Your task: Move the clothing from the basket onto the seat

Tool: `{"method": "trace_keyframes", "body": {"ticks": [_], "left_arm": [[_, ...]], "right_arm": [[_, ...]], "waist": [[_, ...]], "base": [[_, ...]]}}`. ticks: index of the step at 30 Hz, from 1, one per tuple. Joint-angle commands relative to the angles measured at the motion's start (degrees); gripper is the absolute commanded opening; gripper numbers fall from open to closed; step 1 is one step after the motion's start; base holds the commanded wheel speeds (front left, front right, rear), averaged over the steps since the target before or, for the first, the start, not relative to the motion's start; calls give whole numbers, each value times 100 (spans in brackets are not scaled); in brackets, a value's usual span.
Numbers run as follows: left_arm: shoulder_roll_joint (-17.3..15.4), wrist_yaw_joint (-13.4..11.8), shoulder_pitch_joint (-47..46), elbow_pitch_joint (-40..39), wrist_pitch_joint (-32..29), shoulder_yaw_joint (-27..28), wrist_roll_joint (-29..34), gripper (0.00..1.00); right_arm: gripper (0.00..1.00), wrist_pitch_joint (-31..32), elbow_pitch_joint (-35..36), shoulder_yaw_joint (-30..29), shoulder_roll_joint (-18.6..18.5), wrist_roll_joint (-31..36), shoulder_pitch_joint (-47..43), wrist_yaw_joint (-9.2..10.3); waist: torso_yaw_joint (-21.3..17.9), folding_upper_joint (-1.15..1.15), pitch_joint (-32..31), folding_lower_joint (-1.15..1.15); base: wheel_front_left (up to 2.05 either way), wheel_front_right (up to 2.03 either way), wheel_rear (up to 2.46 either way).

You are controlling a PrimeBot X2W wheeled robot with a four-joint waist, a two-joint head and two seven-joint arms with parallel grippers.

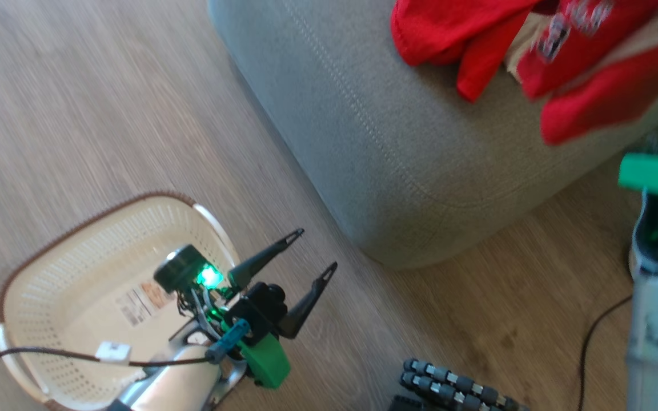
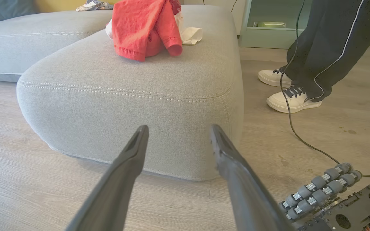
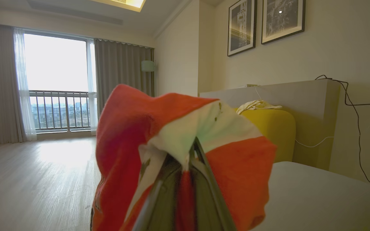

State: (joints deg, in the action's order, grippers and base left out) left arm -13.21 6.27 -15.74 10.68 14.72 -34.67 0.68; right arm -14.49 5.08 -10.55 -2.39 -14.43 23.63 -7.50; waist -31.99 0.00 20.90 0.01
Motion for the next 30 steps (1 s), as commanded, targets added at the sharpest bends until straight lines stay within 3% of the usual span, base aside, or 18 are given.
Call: {"method": "trace_keyframes", "body": {"ticks": [1,6,13,22,30], "left_arm": [[-106,-46,-257,-258,28,213,82,100],[-330,-50,-303,-358,28,200,135,100],[-579,-67,-462,-523,28,172,172,100],[-722,-86,-716,-645,28,96,151,100],[-760,-135,-930,-646,28,55,101,100]], "right_arm": [[0,-51,76,32,-123,-61,438,1],[0,-51,-344,-277,-315,-242,1241,1],[0,-51,-1528,-1084,-953,-466,2495,1],[0,-51,-3232,-1477,-1433,-149,3574,1],[0,-50,-4753,-1615,-1561,260,4118,1]], "waist": [[-33,0,356,-1],[9,0,661,-1],[308,0,1152,-1],[748,0,1641,-1],[1020,0,1869,-1]], "base": [[0,0,0],[0,0,0],[0,0,0],[0,0,0],[0,0,0]]}}
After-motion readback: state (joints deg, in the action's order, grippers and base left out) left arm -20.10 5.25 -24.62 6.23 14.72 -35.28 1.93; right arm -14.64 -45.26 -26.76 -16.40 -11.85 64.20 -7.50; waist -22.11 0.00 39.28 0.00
